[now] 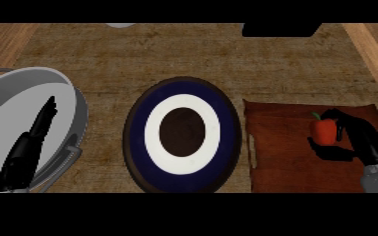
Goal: Pick the bell pepper from the tray and place it in the plate
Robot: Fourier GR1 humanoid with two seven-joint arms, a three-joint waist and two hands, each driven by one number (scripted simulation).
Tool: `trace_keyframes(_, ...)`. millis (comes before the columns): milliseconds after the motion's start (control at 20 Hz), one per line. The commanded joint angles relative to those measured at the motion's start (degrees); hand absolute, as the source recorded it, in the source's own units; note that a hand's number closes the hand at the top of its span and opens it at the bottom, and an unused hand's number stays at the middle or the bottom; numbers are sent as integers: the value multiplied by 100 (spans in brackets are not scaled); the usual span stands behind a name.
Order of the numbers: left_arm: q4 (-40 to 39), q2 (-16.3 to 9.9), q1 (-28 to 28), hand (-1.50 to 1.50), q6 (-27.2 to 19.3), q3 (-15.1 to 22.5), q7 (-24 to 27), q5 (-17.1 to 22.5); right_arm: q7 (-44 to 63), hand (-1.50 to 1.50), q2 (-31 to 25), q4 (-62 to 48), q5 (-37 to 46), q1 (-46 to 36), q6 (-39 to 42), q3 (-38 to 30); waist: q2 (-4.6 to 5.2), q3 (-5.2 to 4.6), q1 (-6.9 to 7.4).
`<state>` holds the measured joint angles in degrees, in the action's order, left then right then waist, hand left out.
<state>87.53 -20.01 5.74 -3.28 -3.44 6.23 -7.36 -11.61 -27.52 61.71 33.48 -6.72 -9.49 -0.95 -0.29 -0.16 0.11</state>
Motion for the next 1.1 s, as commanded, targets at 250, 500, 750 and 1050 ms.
trace_keyframes(250,-78,67,234,0,85,-104,180,3,-392,150,-48,2058,-436,697,-679,-575,-6,7,-117)
trace_keyframes(500,39,66,327,0,52,-95,201,-101,-713,150,-70,3640,-1359,1073,-4,-668,-14,9,-130)
trace_keyframes(750,424,88,270,0,59,-125,-246,-66,-45,150,14,5493,-1520,1643,488,-307,-14,11,-104)
trace_keyframes(1050,-24,139,90,0,127,-151,76,-222,1590,150,332,6561,-1056,1069,918,462,21,11,-13)
